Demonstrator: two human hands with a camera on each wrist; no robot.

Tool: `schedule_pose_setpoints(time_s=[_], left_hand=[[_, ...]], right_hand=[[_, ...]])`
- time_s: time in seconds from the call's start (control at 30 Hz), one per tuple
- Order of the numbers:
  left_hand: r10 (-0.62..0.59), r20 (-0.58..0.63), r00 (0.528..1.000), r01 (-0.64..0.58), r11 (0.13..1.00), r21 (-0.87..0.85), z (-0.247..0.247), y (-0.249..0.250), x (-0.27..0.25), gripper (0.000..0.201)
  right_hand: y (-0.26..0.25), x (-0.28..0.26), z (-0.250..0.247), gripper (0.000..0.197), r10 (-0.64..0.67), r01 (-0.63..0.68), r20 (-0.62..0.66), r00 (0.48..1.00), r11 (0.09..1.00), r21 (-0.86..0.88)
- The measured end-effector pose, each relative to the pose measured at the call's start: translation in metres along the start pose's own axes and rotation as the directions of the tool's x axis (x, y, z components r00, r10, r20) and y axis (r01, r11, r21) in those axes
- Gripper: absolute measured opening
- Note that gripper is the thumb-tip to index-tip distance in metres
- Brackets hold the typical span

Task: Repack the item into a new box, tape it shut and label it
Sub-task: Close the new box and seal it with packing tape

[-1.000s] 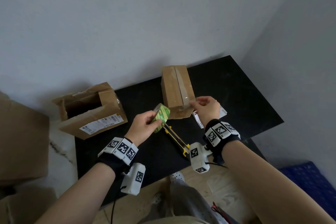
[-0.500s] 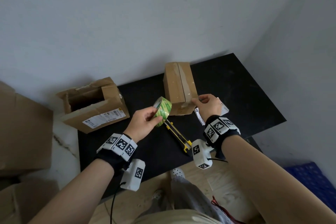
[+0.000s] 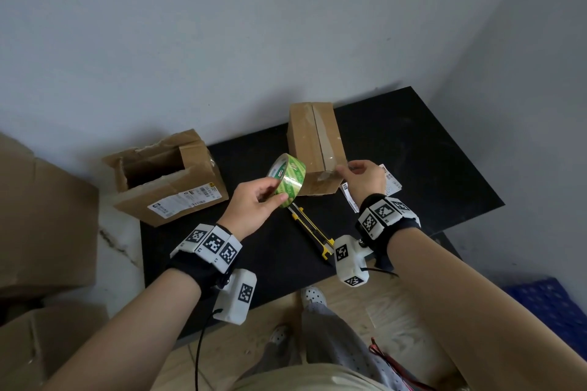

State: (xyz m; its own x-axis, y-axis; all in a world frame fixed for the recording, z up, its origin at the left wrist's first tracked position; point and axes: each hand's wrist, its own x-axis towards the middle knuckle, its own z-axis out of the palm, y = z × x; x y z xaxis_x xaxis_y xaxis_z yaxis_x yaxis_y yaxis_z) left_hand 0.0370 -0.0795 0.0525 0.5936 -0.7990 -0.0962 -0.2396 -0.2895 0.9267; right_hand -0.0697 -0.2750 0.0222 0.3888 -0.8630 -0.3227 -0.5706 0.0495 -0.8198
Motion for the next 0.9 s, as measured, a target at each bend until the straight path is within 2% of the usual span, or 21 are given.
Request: schedule_pose_setpoints(time_s=[0.1,0.17,0.33,0.47,0.57,0.63,0.7,0.77,0.9], left_hand=[[0.018,-0.003,1.0,-0.018,1.0,0.019,0.002,0.003,0.005,0.021],[0.017,-0.003,1.0,-0.017,1.0,0.023,0.003,0.005,0.01,0.021],[0.023,0.005,1.0,-0.023,0.998,0.051,0.004,0.008,0.016,0.023],[0.047,0.001,0.999,-0.047,0.997,0.06,0.006,0.012,0.019,0.025],[0.097,-0.001,0.995,-0.097,0.993,0.061,0.008,0.019,0.022,0.026],[0.136,-0.008,0.991,-0.135,0.988,0.075,0.007,0.024,0.025,0.026],[0.165,-0.023,0.986,-0.163,0.984,0.067,0.007,0.028,0.028,0.025],[0.172,-0.037,0.984,-0.171,0.985,0.029,0.006,0.03,0.029,0.024],[0.161,-0.064,0.985,-0.164,0.985,-0.049,0.003,0.031,0.03,0.028]], right_hand=[[0.0,0.0,-0.003,0.067,0.039,-0.039,0.023,0.999,0.999,0.037],[0.0,0.002,-0.004,0.069,0.04,-0.042,0.038,0.998,0.998,0.053],[-0.002,0.0,-0.008,0.049,-0.027,0.026,0.032,0.999,0.999,0.045],[-0.015,-0.009,-0.009,0.027,-0.205,0.207,-0.048,0.978,0.978,0.039],[-0.032,-0.022,-0.006,0.019,-0.295,0.288,0.091,0.951,0.954,0.084],[-0.045,-0.031,-0.002,0.022,-0.259,0.202,0.259,0.931,0.953,0.227],[-0.055,-0.038,0.0,0.023,-0.213,0.068,0.362,0.907,0.925,0.374],[-0.061,-0.041,0.001,0.023,-0.199,-0.026,0.404,0.893,0.872,0.488],[-0.068,-0.043,-0.002,0.026,-0.244,-0.068,0.464,0.852,0.826,0.559]])
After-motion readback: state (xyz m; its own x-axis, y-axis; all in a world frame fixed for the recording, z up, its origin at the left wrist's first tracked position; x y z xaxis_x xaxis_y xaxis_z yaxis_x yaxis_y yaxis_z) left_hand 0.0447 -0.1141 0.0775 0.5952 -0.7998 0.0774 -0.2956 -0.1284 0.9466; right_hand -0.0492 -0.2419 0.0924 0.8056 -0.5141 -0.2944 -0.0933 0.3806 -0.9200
